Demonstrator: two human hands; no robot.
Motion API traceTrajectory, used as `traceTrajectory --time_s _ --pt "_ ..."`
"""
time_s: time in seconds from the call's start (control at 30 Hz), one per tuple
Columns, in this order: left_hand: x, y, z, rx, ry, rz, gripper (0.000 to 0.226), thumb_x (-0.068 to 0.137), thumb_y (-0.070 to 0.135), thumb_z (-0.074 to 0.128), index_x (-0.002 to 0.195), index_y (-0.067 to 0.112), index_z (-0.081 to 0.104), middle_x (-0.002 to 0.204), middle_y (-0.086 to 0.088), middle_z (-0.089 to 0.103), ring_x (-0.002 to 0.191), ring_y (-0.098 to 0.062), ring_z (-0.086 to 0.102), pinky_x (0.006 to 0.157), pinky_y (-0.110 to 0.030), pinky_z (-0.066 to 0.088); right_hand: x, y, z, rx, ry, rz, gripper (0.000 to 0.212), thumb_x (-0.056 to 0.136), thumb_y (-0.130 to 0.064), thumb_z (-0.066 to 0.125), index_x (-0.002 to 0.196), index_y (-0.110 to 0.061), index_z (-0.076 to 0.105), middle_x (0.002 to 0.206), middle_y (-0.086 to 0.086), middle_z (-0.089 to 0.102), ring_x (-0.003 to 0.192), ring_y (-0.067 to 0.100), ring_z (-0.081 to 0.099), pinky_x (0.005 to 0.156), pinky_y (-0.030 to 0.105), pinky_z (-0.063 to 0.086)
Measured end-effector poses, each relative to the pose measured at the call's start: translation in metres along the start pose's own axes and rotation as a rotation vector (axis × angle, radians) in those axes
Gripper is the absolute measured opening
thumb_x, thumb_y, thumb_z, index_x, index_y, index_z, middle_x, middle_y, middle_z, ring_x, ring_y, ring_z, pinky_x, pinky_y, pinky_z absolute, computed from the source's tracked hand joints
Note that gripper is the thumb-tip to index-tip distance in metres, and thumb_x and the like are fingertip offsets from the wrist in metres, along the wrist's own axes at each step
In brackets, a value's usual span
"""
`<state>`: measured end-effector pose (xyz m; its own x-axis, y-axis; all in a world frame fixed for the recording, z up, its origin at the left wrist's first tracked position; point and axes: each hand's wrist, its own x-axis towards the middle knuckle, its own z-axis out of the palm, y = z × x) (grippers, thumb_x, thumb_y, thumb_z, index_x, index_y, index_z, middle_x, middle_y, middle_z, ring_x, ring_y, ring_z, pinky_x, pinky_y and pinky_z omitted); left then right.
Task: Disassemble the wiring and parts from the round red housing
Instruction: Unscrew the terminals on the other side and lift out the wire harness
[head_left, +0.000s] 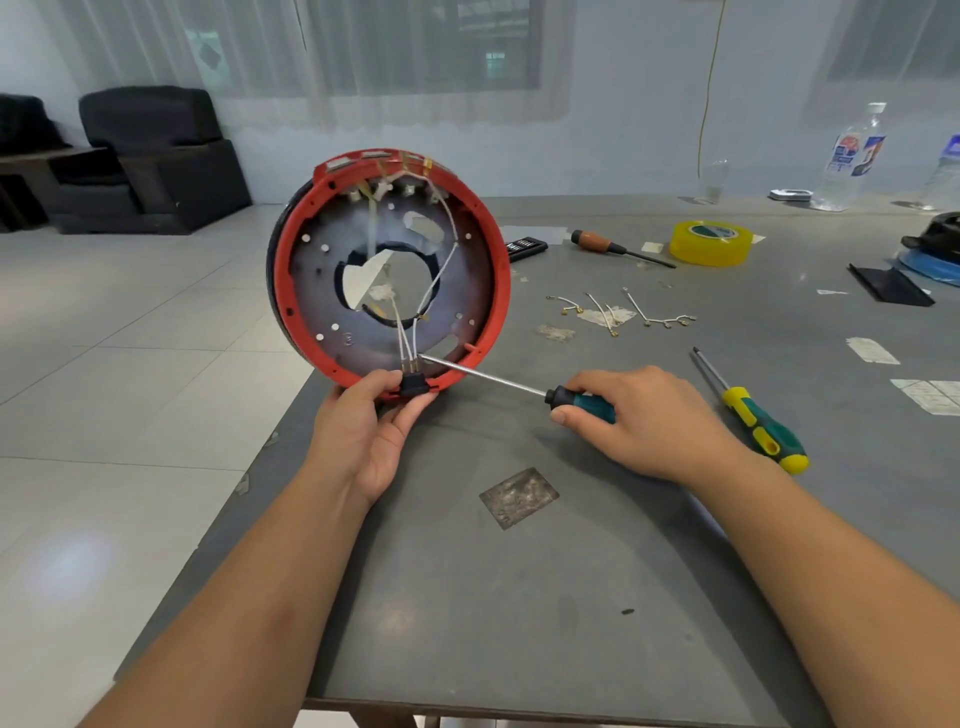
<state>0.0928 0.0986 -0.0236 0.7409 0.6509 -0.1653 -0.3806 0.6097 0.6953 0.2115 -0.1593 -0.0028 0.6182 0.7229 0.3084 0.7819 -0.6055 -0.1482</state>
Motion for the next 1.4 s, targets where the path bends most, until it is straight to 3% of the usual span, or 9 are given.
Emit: traceTrajectory --time_s 0.1,0.2,0.3,0.47,0.6,0.7,0.83,1.07,1.4 --pt "0.002 0.001 -0.001 -0.019 0.003 -0.025 0.024 0.097 -0.010 0.057 0.117 0.001 0.054 0.093 -0.019 0.072 0.082 -0.031 0.079 0.071 -0.042 0.066 -0.002 0.009 -0.007 0.030 0.031 -0.013 0.051 0.090 -0.073 0.036 0.121 -0.042 0.063 0.100 -0.011 0.073 0.089 0.018 0.064 0.067 0.034 0.052" --pt "0.001 0.002 -0.001 0.016 -0.014 -0.065 0.019 0.097 -0.008 0.056 0.114 0.001 0.055 0.110 -0.025 0.068 0.094 -0.037 0.078 0.073 -0.043 0.066 -0.003 0.014 -0.014 -0.021 0.098 -0.044 0.053 0.091 -0.072 0.037 0.125 -0.044 0.065 0.106 -0.014 0.072 0.097 0.019 0.065 0.065 0.030 0.043" --pt "0.001 0.002 0.000 0.063 -0.049 -0.106 0.020 0.097 -0.008 0.056 0.115 -0.002 0.057 0.116 -0.027 0.069 0.108 -0.040 0.075 0.079 -0.046 0.066 -0.005 0.018 -0.026 -0.067 0.113 -0.053 0.049 0.090 -0.070 0.037 0.123 -0.048 0.066 0.096 -0.017 0.067 0.090 0.018 0.062 0.059 0.027 0.038" --pt "0.000 0.004 0.000 0.108 -0.096 -0.173 0.019 0.095 -0.010 0.055 0.111 0.000 0.056 0.112 -0.028 0.071 0.098 -0.040 0.078 0.072 -0.044 0.066 -0.004 0.019 -0.040 -0.098 0.077 -0.052 0.048 0.090 -0.070 0.040 0.122 -0.048 0.068 0.085 -0.024 0.053 0.079 0.010 0.046 0.055 0.023 0.031" --pt "0.000 0.006 0.000 0.130 -0.089 -0.208 0.020 0.095 -0.011 0.053 0.110 0.001 0.056 0.124 -0.031 0.068 0.095 -0.040 0.078 0.067 -0.044 0.065 0.000 0.019 -0.049 -0.091 0.012 -0.052 0.050 0.089 -0.070 0.040 0.123 -0.048 0.068 0.088 -0.025 0.055 0.085 0.010 0.048 0.060 0.027 0.041" --pt "0.000 0.007 0.000 0.120 -0.093 -0.219 0.045 0.094 -0.012 0.053 0.137 0.002 0.051 0.140 -0.031 0.062 0.095 -0.040 0.078 0.067 -0.044 0.065 0.003 0.020 -0.055 -0.060 -0.019 -0.049 0.050 0.088 -0.071 0.041 0.124 -0.048 0.068 0.097 -0.023 0.065 0.091 0.014 0.056 0.069 0.035 0.053" --pt "-0.001 0.007 0.001 0.141 -0.105 -0.214 0.064 0.094 -0.011 0.053 0.155 -0.004 0.035 0.142 -0.031 0.060 0.094 -0.041 0.078 0.068 -0.044 0.065 0.005 0.025 -0.061 -0.016 -0.077 -0.054 0.055 0.085 -0.076 0.040 0.123 -0.049 0.068 0.103 -0.017 0.070 0.094 0.016 0.060 0.077 0.041 0.057" --pt "-0.002 0.008 0.002 0.183 -0.106 -0.199 0.061 0.096 -0.007 0.057 0.153 0.003 0.039 0.137 -0.028 0.065 0.098 -0.041 0.078 0.067 -0.041 0.065 0.006 0.029 -0.064 -0.009 -0.118 -0.071 0.061 0.081 -0.081 0.035 0.121 -0.050 0.069 0.093 -0.028 0.058 0.089 0.009 0.057 0.074 0.039 0.056" --pt "-0.002 0.008 0.002 0.192 -0.105 -0.195 0.059 0.094 -0.009 0.058 0.149 0.008 0.044 0.137 -0.030 0.064 0.091 -0.039 0.079 0.065 -0.041 0.065 0.011 0.027 -0.066 -0.018 -0.162 -0.057 0.068 0.077 -0.085 0.030 0.124 -0.051 0.067 0.104 -0.023 0.065 0.095 0.012 0.059 0.079 0.040 0.056"
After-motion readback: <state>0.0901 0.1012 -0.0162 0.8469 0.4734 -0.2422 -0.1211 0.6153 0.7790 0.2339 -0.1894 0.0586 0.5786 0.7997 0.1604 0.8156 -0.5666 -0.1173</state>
